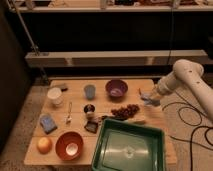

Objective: Wipe table surface with towel

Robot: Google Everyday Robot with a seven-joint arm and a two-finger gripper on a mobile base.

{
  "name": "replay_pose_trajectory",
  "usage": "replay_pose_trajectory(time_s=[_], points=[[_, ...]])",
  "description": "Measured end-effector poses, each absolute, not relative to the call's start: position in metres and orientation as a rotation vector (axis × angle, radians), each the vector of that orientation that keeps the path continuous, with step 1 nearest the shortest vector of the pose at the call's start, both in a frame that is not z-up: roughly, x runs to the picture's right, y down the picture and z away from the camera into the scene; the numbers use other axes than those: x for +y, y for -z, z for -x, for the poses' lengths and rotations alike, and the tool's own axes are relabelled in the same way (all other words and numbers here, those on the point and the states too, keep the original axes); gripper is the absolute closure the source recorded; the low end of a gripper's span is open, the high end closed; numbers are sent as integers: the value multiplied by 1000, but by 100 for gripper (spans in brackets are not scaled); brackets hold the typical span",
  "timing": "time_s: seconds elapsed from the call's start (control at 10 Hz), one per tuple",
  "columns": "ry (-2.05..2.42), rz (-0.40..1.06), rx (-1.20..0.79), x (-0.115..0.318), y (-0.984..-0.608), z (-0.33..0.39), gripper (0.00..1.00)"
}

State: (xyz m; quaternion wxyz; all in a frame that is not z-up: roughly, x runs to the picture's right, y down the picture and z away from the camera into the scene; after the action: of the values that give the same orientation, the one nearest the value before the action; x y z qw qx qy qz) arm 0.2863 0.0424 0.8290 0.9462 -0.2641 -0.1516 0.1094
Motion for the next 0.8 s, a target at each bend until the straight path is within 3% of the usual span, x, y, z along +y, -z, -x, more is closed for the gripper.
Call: replay_pose_trajectory(time_s=[0.8], points=[[-223,628,-318,74,-836,-275,100]])
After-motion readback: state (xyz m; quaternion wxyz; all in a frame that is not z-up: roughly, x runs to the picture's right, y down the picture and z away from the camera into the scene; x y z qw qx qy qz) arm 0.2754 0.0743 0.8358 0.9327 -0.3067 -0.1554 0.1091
